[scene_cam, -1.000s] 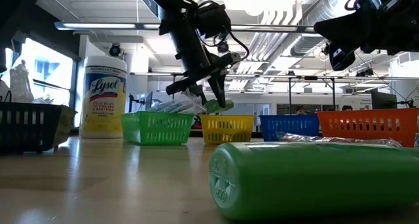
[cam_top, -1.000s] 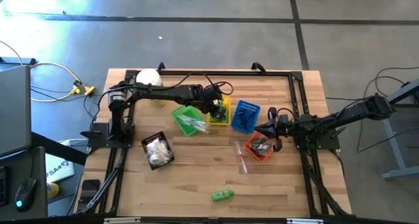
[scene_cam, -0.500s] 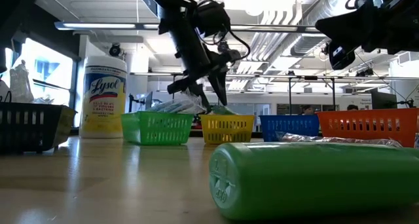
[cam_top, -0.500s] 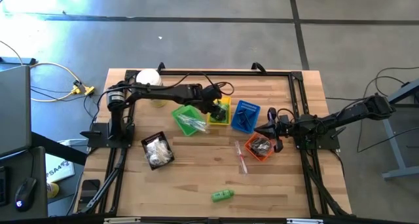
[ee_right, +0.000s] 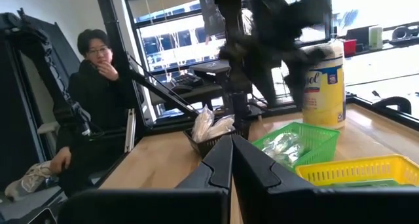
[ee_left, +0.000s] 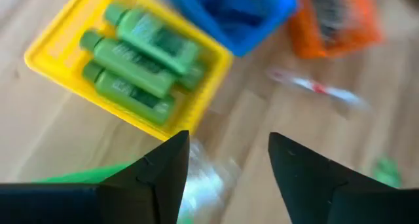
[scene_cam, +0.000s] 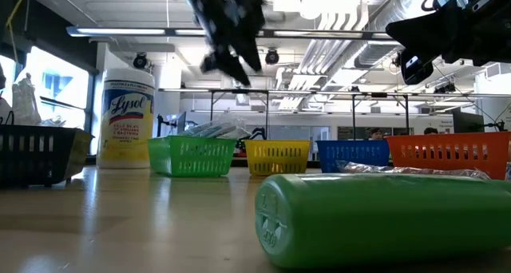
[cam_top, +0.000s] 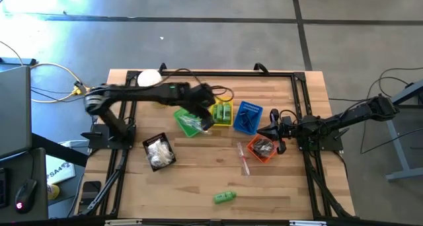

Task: Pick & Place Travel size toiletries
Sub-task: Put the orange toothbrush into the green bin

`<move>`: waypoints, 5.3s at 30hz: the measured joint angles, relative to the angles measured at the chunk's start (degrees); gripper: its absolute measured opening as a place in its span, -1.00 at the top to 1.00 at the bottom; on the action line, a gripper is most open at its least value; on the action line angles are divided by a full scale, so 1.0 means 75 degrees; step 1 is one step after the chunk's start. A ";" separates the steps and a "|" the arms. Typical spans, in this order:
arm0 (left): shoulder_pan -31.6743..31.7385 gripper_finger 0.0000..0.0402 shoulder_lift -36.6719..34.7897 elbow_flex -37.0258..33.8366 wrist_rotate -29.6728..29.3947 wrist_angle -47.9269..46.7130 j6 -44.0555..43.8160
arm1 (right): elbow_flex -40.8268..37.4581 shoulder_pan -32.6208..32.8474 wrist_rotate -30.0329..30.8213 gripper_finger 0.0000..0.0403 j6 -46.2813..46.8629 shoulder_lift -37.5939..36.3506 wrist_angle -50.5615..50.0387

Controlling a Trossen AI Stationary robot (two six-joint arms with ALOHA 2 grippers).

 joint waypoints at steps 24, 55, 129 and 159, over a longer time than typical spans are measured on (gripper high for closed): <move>-0.3504 1.00 -0.7734 -0.5974 -0.2286 0.3466 0.3618 | 0.0000 -0.0003 0.0393 0.98 -0.0170 -0.0002 0.0002; -0.3504 1.00 -0.9621 -1.0477 -0.2356 0.6572 0.3731 | 0.0967 0.0290 0.0673 0.99 -0.0149 0.0007 -0.2363; -0.3504 1.00 -0.9615 -1.0465 -0.2810 0.6730 0.3148 | 1.0296 0.2124 0.0391 0.49 0.7579 0.9521 -1.3706; -0.3507 1.00 -0.9618 -1.0465 -0.2807 0.6686 0.3158 | 1.0834 0.2299 0.0391 0.12 0.5765 0.9718 -1.2229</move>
